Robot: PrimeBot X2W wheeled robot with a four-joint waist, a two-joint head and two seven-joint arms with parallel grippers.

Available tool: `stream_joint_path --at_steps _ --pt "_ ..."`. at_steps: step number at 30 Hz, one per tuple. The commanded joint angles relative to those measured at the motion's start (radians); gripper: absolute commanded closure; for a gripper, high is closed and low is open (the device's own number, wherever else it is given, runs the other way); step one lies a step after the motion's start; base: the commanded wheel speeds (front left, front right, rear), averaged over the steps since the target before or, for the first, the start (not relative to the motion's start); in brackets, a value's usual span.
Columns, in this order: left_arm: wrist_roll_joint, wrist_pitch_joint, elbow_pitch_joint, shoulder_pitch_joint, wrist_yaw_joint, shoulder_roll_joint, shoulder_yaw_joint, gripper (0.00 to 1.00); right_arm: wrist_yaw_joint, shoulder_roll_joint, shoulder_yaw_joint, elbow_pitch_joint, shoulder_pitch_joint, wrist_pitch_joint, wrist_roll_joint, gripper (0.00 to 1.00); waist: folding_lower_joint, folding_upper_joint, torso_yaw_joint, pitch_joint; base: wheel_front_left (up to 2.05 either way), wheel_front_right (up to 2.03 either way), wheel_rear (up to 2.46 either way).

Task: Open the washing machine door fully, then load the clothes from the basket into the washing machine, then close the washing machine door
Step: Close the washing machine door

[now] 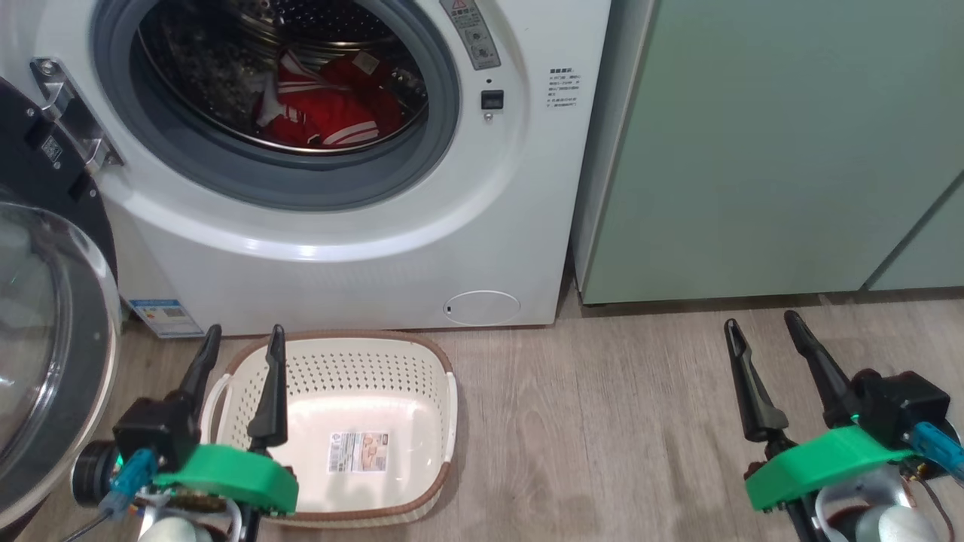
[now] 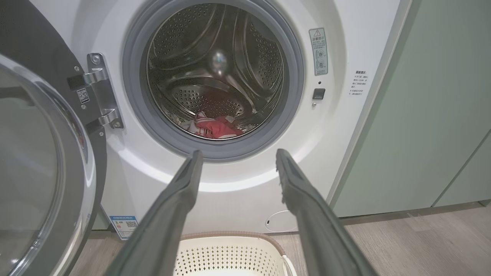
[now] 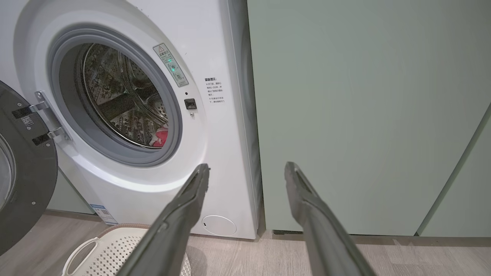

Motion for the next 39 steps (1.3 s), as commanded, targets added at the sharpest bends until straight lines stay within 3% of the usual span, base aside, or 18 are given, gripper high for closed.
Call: stream_joint_path --at_steps 1,16,39 --pt "0.006 -0.013 -0.025 -0.036 -0.001 0.006 0.036 0.0 0.0 -0.006 0.021 -0.035 -0.03 -0.005 0.004 0.0 0.0 0.0 -0.001 -0.001 0.0 0.0 0.0" --pt "0.009 -0.012 -0.023 -0.032 0.01 0.006 0.035 0.0 0.0 -0.006 0.021 -0.039 -0.028 -0.006 0.008 0.0 0.0 0.0 0.002 -0.002 -0.2 0.2 0.0" --pt "0.0 -0.012 -0.036 -0.037 0.002 0.012 0.037 0.0 0.0 -0.006 0.016 -0.032 -0.031 -0.016 0.025 0.0 0.0 0.0 -0.002 0.014 -1.46 1.46 0.0"
